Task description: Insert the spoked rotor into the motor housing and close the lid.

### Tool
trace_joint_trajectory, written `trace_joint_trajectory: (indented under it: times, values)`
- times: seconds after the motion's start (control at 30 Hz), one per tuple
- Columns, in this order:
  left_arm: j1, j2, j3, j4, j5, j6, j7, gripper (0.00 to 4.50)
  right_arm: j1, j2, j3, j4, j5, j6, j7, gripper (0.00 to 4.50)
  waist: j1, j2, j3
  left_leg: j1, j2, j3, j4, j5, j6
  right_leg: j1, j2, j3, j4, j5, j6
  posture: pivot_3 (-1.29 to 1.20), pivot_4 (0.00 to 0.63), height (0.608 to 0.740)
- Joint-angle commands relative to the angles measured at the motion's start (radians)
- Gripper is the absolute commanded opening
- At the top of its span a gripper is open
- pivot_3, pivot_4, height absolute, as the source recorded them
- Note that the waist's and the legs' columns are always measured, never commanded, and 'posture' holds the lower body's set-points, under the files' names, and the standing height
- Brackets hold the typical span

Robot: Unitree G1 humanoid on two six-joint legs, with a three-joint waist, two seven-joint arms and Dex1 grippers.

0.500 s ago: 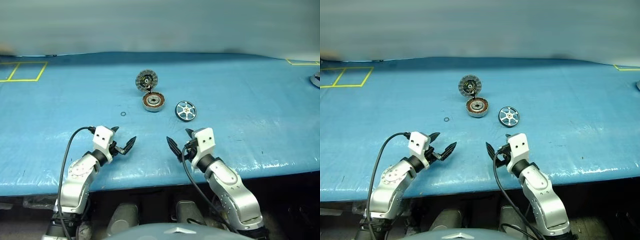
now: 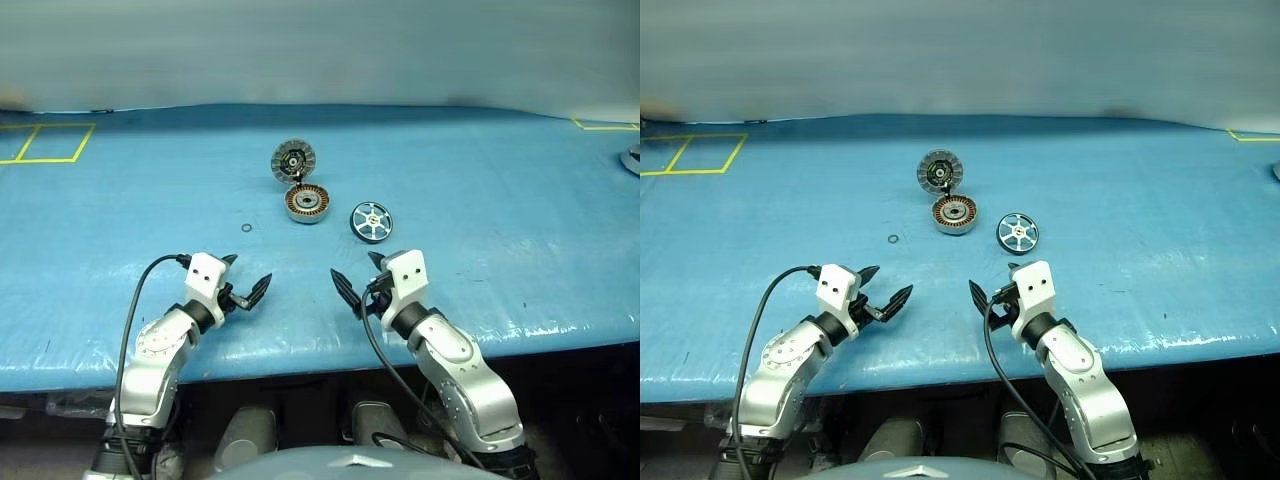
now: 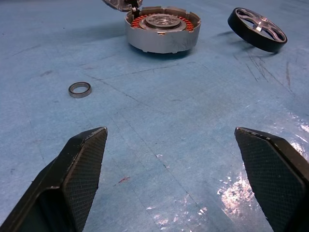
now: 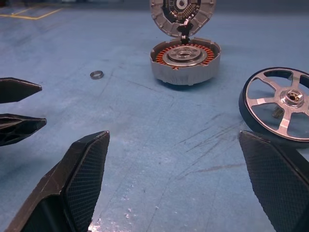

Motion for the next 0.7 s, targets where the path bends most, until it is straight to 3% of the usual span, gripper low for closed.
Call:
trace_joint_trajectory:
  times: [0.03, 0.47, 0.7]
  values:
    - [-0.013, 0.005, 0.008, -0.033, -0.003, 0.002, 0.008, 4.50, -0.011, 0.000, -0.005, -0.010, 0.002, -0.005, 0.002, 4.47, 0.000, 0.000, 0.000, 0.000, 0.000, 0.000, 0.000, 0.000, 0.000, 0.000, 0.000, 0.000, 0.000, 0.000, 0.000, 0.00, 0.150, 0.740]
    - [-0.020, 0.000, -0.002, -0.030, 0.005, -0.001, 0.026, 4.50, -0.023, -0.013, -0.001, 0.000, -0.045, 0.023, -0.023, 4.47, 0.000, 0.000, 0.000, 0.000, 0.000, 0.000, 0.000, 0.000, 0.000, 0.000, 0.000, 0.000, 0.000, 0.000, 0.000, 0.00, 0.150, 0.740]
    - [-0.016, -0.008, -0.005, -0.032, 0.008, -0.001, 0.031, 4.50, -0.113, -0.064, -0.002, 0.006, -0.078, 0.163, -0.022, 4.47, 0.000, 0.000, 0.000, 0.000, 0.000, 0.000, 0.001, 0.000, 0.000, 0.000, 0.000, 0.000, 0.000, 0.000, 0.000, 0.00, 0.150, 0.740]
